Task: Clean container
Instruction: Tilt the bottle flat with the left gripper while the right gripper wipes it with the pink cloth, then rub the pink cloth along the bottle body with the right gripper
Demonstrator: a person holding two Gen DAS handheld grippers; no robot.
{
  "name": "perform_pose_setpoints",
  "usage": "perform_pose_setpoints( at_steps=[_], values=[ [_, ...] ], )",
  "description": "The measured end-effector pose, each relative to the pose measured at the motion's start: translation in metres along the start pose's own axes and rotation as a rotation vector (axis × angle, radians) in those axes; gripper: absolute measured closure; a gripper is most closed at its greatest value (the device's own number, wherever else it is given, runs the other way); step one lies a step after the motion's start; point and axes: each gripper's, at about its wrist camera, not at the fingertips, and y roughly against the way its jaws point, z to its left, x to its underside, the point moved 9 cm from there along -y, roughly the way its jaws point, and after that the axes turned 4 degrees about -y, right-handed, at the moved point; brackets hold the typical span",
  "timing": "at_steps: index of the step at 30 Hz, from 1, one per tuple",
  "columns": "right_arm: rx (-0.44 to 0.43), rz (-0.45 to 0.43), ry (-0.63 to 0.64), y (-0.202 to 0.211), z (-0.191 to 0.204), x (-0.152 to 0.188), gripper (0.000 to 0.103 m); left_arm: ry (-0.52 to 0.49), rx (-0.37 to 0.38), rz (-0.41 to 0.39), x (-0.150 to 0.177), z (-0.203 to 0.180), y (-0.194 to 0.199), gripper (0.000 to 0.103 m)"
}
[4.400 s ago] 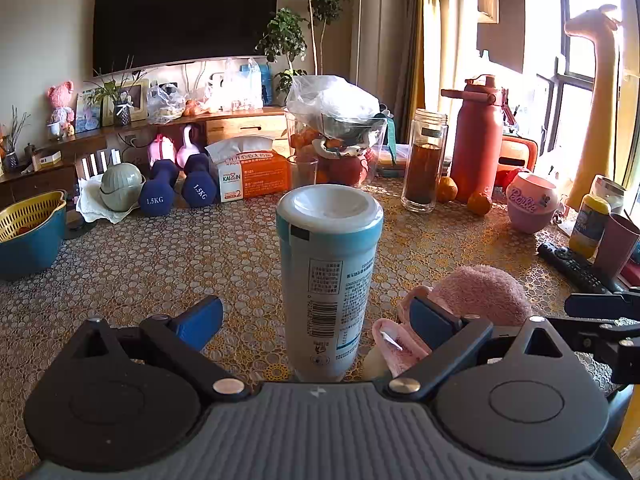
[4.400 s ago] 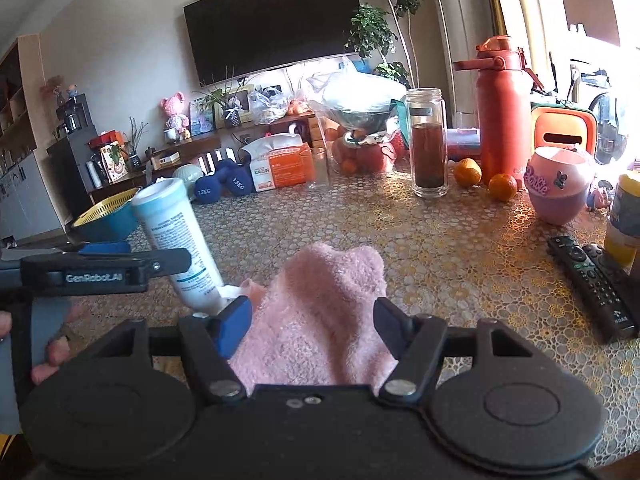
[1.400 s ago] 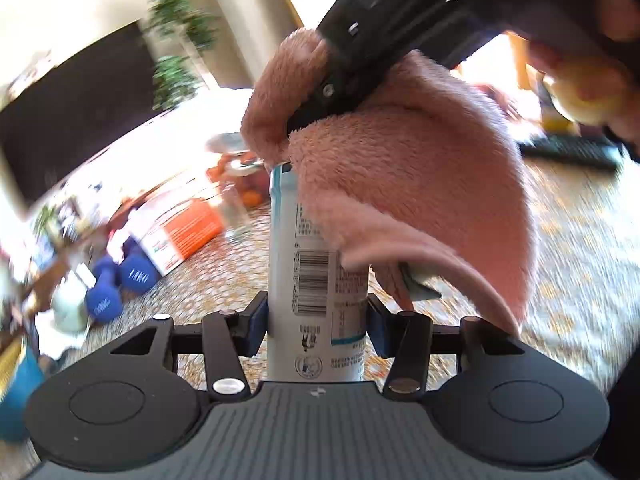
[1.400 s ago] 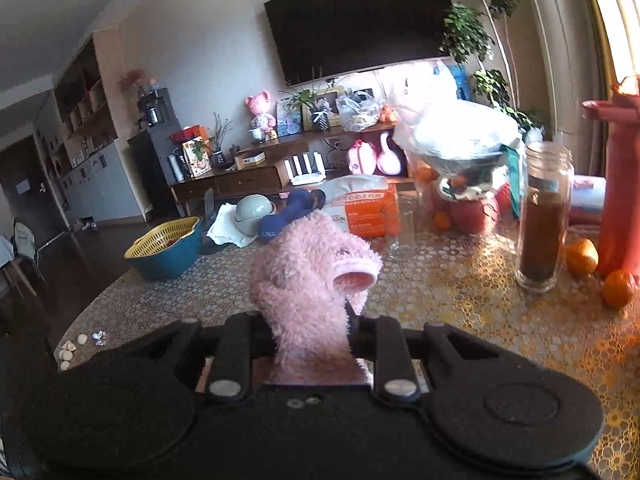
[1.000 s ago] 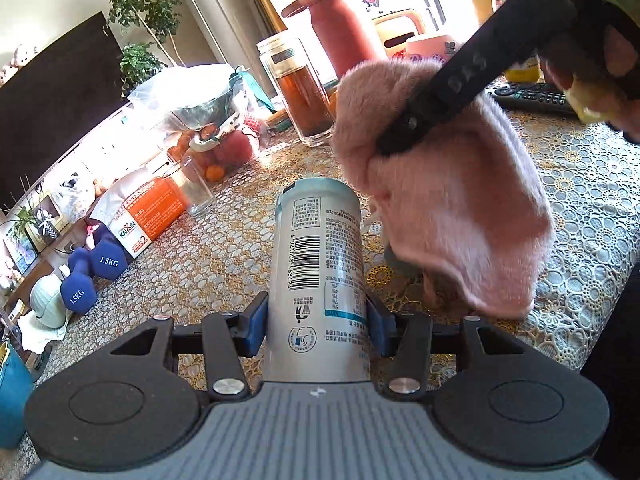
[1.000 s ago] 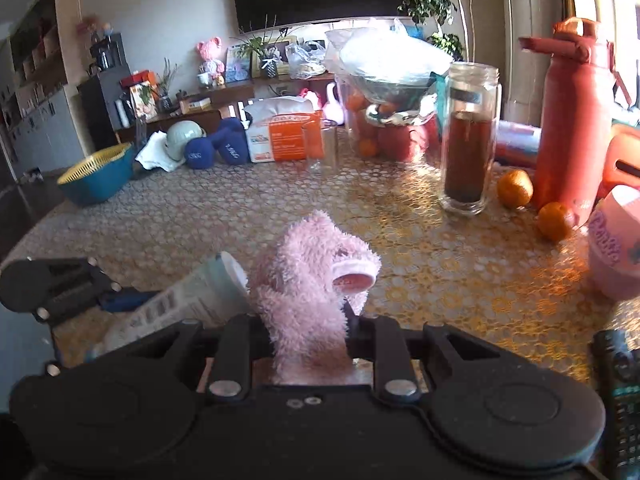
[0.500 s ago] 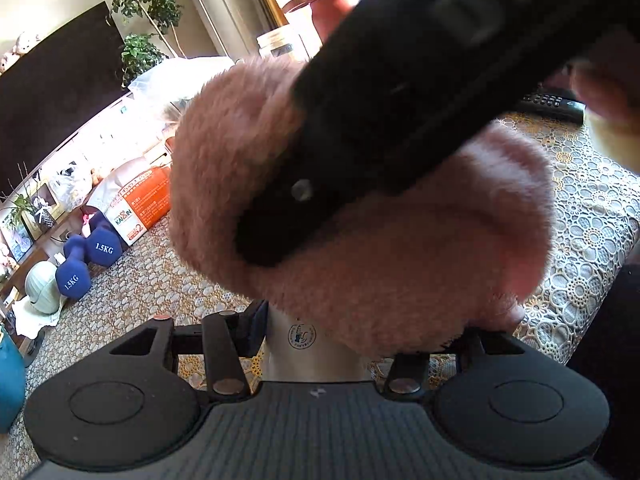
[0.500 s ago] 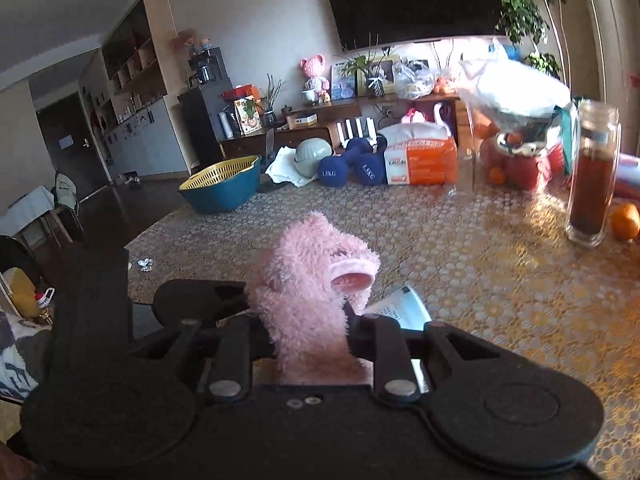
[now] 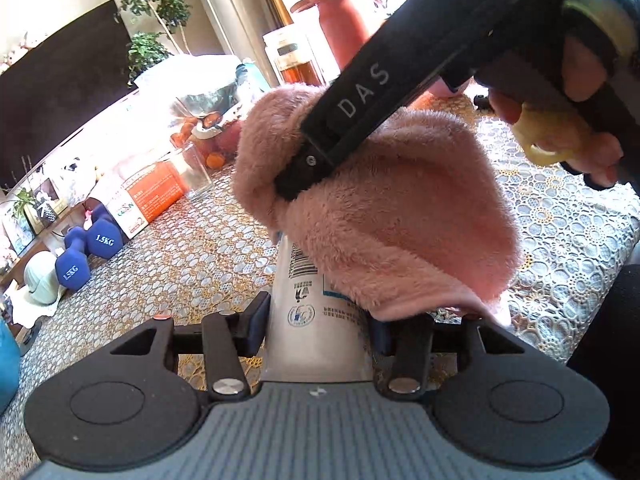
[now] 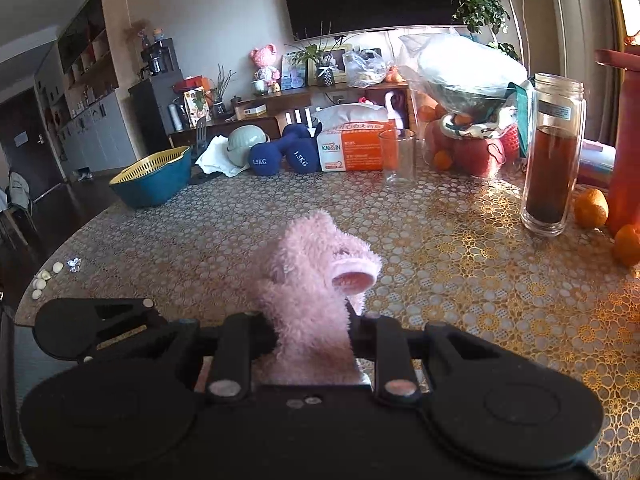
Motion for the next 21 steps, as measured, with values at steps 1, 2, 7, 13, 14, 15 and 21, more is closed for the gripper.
perform_pose_setpoints(
  at_steps=[1, 2, 7, 13, 14, 15, 21],
  values=[
    [0.009, -0.003, 0.001, 0.0, -0.001, 0.001, 0.08, 0.007, -0.005, -0.006, 0.001, 0.0, 0.005, 0.049],
    [0.019, -0.005, 0.008, 0.0, -0.001, 0.0, 0.08, 0.013, -0.016, -0.015, 0.003, 0.002, 0.011, 0.042],
    [0.036, -0.004, 0.024, 0.001, 0.003, 0.001, 0.08, 0.125, 0.007, -0.002, 0.024, 0.015, 0.037, 0.034],
    [0.063, 0.001, 0.037, 0.004, 0.005, 0.001, 0.08, 0.245, 0.033, 0.044, 0.043, 0.019, 0.046, 0.034],
    [0.067, 0.002, 0.039, 0.004, 0.005, 0.002, 0.08, 0.251, 0.035, 0.039, 0.044, 0.017, 0.047, 0.037],
    [0.069, 0.004, 0.034, 0.004, 0.005, 0.001, 0.08, 0.254, 0.033, 0.037, 0.043, 0.016, 0.048, 0.04],
    [0.099, -0.004, 0.06, 0.013, 0.012, -0.002, 0.08, 0.266, 0.045, 0.035, 0.039, 0.011, 0.049, 0.062]
  ],
)
